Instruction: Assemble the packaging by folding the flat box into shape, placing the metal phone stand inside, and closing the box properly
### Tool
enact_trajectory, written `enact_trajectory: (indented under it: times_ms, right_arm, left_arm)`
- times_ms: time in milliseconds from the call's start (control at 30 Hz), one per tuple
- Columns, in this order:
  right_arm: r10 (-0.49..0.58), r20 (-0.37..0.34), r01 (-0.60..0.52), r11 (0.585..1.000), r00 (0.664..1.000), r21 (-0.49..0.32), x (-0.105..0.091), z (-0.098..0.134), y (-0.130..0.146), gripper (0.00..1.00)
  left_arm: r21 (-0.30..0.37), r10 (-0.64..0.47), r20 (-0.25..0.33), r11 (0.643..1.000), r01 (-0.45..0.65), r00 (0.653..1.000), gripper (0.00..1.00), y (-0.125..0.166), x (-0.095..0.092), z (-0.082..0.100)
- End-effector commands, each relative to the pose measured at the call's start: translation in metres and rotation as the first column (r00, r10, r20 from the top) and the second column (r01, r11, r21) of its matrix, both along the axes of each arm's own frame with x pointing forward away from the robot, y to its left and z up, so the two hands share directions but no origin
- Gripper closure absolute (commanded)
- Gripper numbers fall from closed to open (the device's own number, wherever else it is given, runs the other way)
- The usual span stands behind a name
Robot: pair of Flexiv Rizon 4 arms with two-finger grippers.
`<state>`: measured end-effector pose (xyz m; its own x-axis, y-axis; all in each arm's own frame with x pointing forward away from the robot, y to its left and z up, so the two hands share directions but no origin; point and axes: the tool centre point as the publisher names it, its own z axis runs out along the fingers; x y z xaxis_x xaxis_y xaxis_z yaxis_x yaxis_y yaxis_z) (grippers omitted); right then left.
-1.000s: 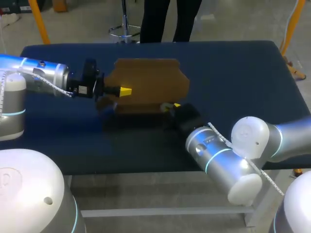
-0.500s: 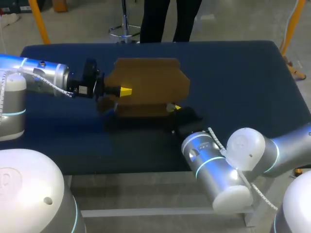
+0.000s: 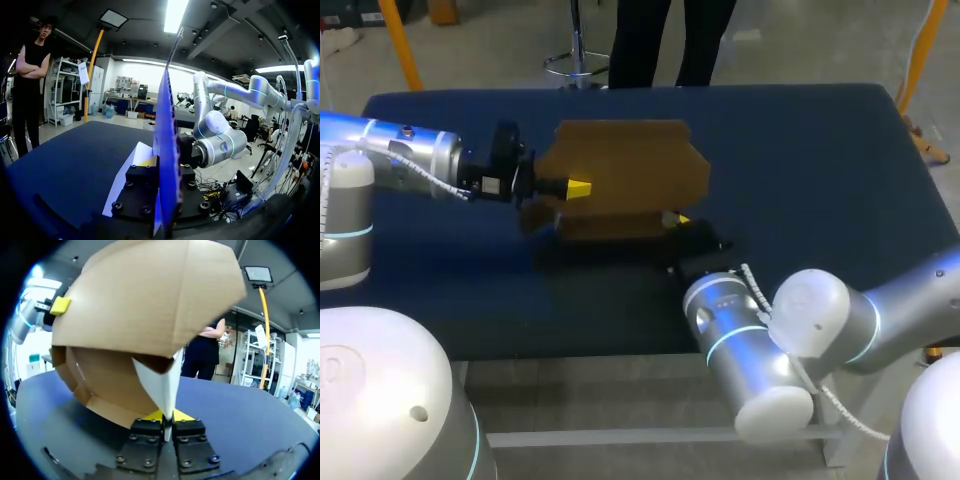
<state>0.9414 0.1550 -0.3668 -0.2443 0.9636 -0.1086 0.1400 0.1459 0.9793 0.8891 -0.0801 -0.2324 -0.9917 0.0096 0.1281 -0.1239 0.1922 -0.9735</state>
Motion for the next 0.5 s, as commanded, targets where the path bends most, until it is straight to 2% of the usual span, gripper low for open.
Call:
enact_trajectory:
  times_ms: [33,500]
  right_arm:
    - [-0.041,0.009,0.041,0.999,0.999,-0.009,0.0008,-0.0017,0.0075,1.0]
    - [-0.039,0.014,0.039,0.999,0.999,-0.021,-0.0004,0.0003,0.0075,0.99]
  left_arm:
    - [-0.001,-0.002,0.0,1.0,0.002,1.0,1.0,-0.0018,-0.0004,-0.0012]
    - [-0.001,-0.002,0.0,1.0,0.002,1.0,1.0,-0.0018,-0.0004,-0.0012]
